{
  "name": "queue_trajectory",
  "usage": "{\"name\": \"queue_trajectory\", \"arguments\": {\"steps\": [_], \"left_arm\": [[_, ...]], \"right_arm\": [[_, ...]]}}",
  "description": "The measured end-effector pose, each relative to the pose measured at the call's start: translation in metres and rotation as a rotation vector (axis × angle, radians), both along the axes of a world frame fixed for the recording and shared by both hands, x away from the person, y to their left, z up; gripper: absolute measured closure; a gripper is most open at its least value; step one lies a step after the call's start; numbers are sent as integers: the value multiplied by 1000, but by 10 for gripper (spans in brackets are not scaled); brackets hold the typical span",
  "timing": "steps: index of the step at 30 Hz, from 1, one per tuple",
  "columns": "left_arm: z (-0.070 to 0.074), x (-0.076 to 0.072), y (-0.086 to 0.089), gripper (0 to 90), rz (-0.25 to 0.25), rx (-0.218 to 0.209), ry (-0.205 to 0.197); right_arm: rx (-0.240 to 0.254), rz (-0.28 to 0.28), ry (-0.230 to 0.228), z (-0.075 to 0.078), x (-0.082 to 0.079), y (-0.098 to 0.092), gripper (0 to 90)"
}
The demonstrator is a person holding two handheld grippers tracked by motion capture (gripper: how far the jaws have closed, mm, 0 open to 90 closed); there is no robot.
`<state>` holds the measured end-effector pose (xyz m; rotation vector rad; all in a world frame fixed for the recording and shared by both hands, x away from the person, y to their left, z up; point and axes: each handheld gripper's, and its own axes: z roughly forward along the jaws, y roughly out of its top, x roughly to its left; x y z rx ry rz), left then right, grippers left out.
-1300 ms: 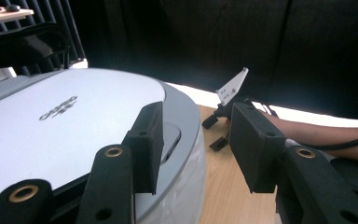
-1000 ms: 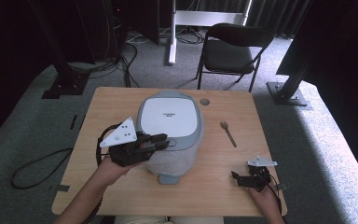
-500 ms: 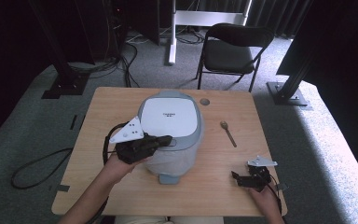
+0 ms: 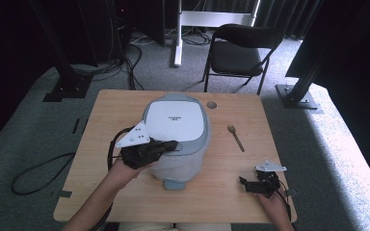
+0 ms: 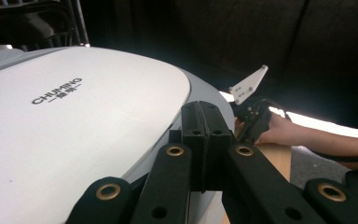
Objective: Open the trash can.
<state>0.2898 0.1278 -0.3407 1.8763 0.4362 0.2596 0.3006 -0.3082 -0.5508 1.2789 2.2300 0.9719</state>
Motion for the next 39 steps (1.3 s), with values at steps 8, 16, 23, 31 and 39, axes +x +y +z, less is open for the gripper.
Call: {"name": "queue_trajectory", "arguments": {"steps": [8,16,23,31,39], "left_arm": [[1,-1,-1,900,0,18,-16],[1,-2,-2,900,2,23,-8],[2,0,-1,900,-4,23,15],[1,4,-2,899,-22,-3,45],[4,1,-4,609,-56,7,43]], "right_arm": [[0,0,0,0,0,0,142],[0,0,0,0,0,0,142],[0,0,-1,0,0,0,142],[0,0,-1,0,0,0,146],[0,0,-1,0,0,0,145]]}}
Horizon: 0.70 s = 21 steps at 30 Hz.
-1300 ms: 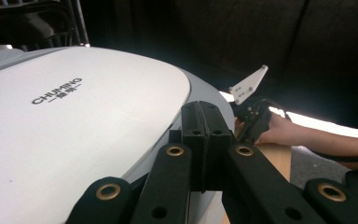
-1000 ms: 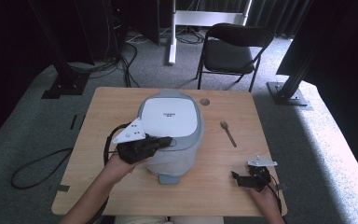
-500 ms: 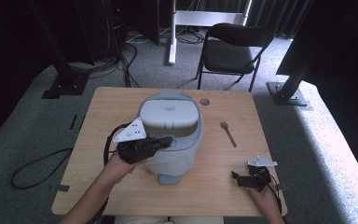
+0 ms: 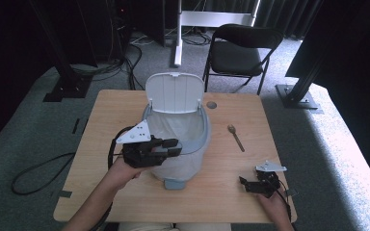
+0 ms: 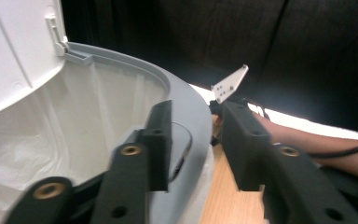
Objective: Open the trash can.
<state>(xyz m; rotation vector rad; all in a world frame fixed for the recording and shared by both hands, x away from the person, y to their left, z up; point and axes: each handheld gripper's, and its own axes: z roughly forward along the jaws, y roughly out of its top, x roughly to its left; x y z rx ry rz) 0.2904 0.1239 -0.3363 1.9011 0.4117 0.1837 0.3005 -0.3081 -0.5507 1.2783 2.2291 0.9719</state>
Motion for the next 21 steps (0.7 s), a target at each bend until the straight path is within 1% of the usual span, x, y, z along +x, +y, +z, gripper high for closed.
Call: {"name": "queue_trajectory", "arguments": {"steps": [2,3,4,6,7,8,9,10,11,13,14,17,19,20,21], "left_arm": [[1,-1,-1,563,2,2,10],[3,-2,-1,543,25,13,11],[3,-3,-1,516,37,20,1],[3,-3,-1,440,42,20,2],[3,-3,-1,440,42,16,9],[4,-3,-2,396,47,18,11],[4,-3,-2,364,47,18,11],[4,-3,-2,364,47,18,11],[4,-4,-2,364,44,18,19],[5,-3,-2,290,37,8,36],[7,-4,0,289,49,-5,36],[9,-5,1,244,43,-15,38],[10,-6,1,183,34,0,29],[10,-6,1,183,34,0,29],[10,-9,1,182,22,8,13]], "right_arm": [[0,0,0,0,0,0,145],[-1,2,-2,0,0,0,144],[1,10,0,0,0,0,141],[-1,20,2,0,-1,0,134],[-1,20,2,0,-1,0,134],[0,19,2,0,-1,0,134],[0,19,2,0,-1,0,134],[0,18,3,0,-1,0,134],[0,18,3,0,-1,0,134],[7,10,5,0,-1,0,135],[4,9,5,0,-1,0,134],[3,8,5,0,-1,0,134],[8,6,5,0,-1,-1,135],[8,6,4,0,-1,-1,135],[8,5,4,0,-1,-1,135]]}}
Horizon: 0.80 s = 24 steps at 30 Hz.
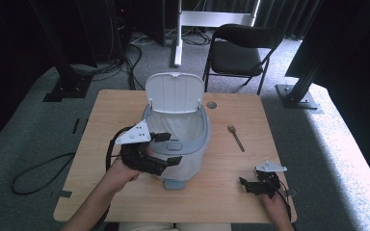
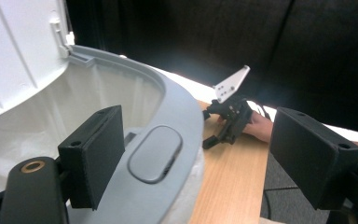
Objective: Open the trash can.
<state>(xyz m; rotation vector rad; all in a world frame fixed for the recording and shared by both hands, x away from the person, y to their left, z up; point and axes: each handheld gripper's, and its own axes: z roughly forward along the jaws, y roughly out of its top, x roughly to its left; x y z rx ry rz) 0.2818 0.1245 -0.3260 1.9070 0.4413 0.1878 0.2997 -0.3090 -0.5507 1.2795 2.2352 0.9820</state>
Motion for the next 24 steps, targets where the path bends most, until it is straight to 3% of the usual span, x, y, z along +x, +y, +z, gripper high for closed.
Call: {"name": "queue_trajectory", "arguments": {"steps": [7,10,15,24], "left_arm": [[1,-4,0,96,-4,10,-22],[1,-8,1,1,1,32,-36],[-3,-14,4,2,33,23,-74],[-10,-15,18,3,96,18,-97]], "right_arm": [[-2,-1,0,0,0,0,135],[-2,-3,0,0,0,0,135],[-3,-6,-1,0,0,0,135],[7,-14,3,0,0,-1,136]]}}
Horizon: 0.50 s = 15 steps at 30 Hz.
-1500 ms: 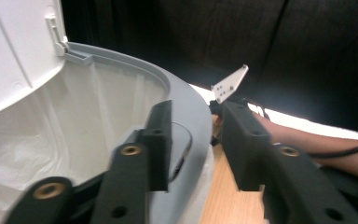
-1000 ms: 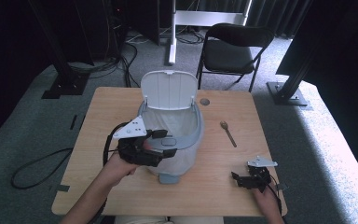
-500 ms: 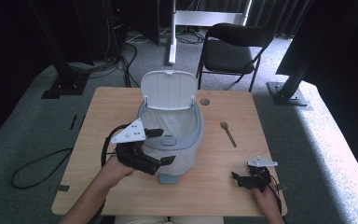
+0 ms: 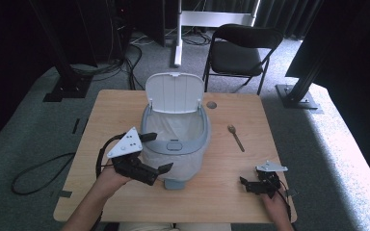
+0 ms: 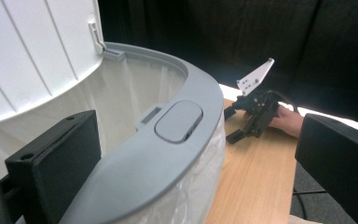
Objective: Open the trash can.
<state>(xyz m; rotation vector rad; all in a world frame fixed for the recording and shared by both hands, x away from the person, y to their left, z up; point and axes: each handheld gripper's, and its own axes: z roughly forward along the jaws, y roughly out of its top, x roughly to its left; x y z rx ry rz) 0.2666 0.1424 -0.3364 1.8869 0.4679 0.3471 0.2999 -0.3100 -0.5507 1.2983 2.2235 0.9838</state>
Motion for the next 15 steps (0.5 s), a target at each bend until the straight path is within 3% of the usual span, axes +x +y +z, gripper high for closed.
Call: {"name": "queue_trajectory", "arguments": {"steps": [15], "left_arm": [[-10,-2,27,3,94,-1,8]], "right_arm": [[-6,-7,-5,0,-1,1,151]]}}
